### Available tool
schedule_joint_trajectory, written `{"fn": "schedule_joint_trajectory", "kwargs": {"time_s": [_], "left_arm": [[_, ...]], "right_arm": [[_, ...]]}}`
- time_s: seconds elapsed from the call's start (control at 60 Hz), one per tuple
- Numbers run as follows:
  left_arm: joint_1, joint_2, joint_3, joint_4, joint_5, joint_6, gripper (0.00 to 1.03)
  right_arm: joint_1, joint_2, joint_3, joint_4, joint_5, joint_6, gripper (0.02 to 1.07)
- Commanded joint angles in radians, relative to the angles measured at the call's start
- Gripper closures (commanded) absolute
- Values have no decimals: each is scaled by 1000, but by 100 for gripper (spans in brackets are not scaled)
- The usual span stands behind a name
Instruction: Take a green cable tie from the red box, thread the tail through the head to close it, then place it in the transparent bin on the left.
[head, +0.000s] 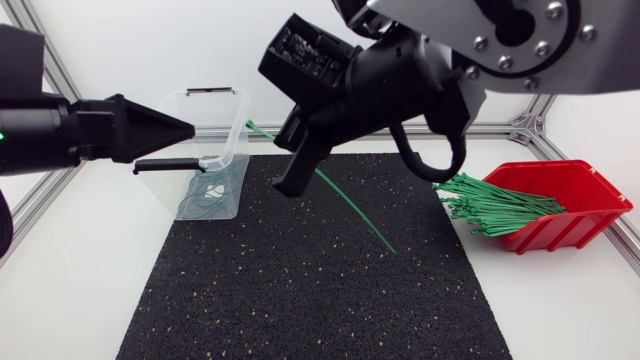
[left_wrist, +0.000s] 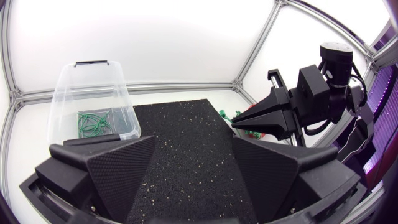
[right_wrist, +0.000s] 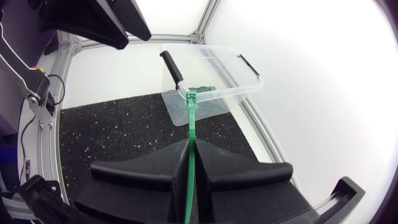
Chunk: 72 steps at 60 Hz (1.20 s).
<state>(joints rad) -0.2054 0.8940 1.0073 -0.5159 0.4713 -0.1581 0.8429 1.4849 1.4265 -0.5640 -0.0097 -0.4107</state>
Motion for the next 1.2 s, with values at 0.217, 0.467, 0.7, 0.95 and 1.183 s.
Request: {"fn": "schedule_joint_trajectory", "kwargs": {"time_s": [0.217, 0.467, 0.7, 0.95, 1.183], "left_arm": [[-17, 85, 47, 83, 70, -83, 16], [-28, 151, 71, 191, 174, -181, 16], [-25, 224, 96, 269, 201, -241, 19], [-23, 296, 123, 321, 214, -302, 20], [-19, 312, 131, 382, 221, -351, 27]], "right_arm": [[13, 44, 69, 65, 19, 89, 101], [18, 64, 74, 142, 33, 118, 101], [19, 74, 69, 205, 39, 141, 101], [16, 89, 65, 250, 37, 156, 101], [15, 97, 54, 273, 33, 165, 101]]}}
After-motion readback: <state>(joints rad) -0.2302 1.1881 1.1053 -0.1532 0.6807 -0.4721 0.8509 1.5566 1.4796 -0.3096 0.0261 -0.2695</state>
